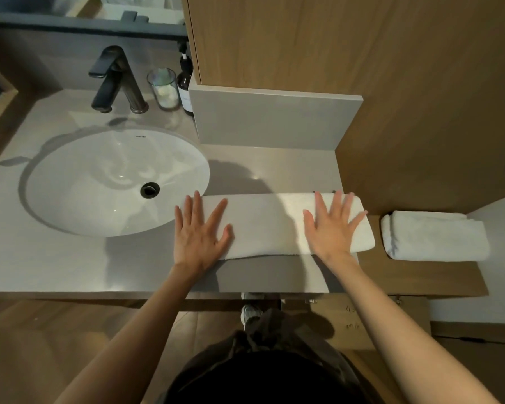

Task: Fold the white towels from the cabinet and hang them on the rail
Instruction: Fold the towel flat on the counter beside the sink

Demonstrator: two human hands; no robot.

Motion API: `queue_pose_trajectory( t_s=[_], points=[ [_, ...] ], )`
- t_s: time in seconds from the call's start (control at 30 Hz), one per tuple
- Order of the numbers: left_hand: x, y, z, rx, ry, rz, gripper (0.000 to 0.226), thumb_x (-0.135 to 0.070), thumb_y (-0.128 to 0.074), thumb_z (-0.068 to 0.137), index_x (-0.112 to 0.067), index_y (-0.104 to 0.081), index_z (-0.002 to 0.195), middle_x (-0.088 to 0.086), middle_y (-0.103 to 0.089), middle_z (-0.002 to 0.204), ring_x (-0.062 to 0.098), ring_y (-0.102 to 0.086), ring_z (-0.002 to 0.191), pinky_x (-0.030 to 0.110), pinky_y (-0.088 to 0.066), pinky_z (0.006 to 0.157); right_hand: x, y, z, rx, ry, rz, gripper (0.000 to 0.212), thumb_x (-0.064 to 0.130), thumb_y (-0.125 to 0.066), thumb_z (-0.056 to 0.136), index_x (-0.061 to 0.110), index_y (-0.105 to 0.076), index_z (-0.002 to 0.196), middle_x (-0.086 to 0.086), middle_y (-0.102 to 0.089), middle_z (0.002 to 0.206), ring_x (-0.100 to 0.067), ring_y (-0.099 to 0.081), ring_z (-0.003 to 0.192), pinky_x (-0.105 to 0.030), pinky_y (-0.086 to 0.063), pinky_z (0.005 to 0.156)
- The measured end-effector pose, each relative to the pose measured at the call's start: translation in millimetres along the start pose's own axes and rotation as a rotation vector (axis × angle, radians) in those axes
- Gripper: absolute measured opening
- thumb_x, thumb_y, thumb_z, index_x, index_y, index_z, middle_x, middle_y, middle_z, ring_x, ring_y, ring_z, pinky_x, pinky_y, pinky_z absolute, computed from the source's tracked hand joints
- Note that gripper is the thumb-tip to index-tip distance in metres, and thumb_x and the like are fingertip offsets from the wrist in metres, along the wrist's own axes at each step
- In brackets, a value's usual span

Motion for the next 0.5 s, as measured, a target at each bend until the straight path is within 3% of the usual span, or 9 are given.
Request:
queue_pose_trajectory(
  t_s=[0.1, 0.17, 0.23, 0.5],
  points=[
    [0, -1, 0, 0.012, 0.003, 0.003, 0.062, -0.061, -0.015, 0.093, -0.038, -0.013, 0.151, 0.018, -0.003, 0.16, 0.035, 0.005, 0.147, 0.053, -0.002, 0.119, 74, -1, -15, -0.076, 0.276, 0.103, 0.051, 0.035, -0.034, 0.102, 0.029, -0.026, 0.152, -0.009, -0.016, 0.161, -0.029, -0.008, 0.149, -0.062, 0.003, 0.115],
    [0, -1, 0, 0.004, 0.007, 0.007, 0.063, -0.062, -0.016, 0.093, -0.038, -0.015, 0.151, 0.017, -0.004, 0.16, 0.035, 0.004, 0.147, 0.053, -0.003, 0.119, 123, -17, -26, -0.017, 0.39, 0.032, 0.052, 0.043, -0.027, 0.103, 0.033, -0.019, 0.153, -0.004, -0.01, 0.162, -0.026, -0.004, 0.15, -0.06, 0.002, 0.117],
    [0, -2, 0, 0.001, 0.006, 0.012, 0.063, -0.063, -0.016, 0.094, -0.038, -0.015, 0.151, 0.016, -0.003, 0.16, 0.034, 0.004, 0.148, 0.053, -0.003, 0.119, 148, -30, -32, 0.007, 0.371, -0.041, 0.054, 0.05, -0.018, 0.102, 0.037, -0.01, 0.154, -0.001, -0.004, 0.163, -0.026, 0.003, 0.15, -0.06, 0.002, 0.116],
    [3, -1, -1, -0.001, 0.005, -0.024, 0.06, -0.058, -0.02, 0.095, -0.039, -0.015, 0.151, 0.014, -0.003, 0.161, 0.031, 0.005, 0.148, 0.051, -0.002, 0.119, 103, -26, -17, -0.022, 0.425, -0.035, 0.057, 0.062, -0.023, 0.097, 0.044, -0.018, 0.151, 0.002, -0.008, 0.163, -0.024, -0.002, 0.15, -0.055, -0.001, 0.119]
  ],
)
Point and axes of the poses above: each hand's wrist, its own z-axis towards the middle knuckle, its own y-axis out of the back of the hand, x = y × z, the point moved 7 cm from there along z, towards the middle knuckle
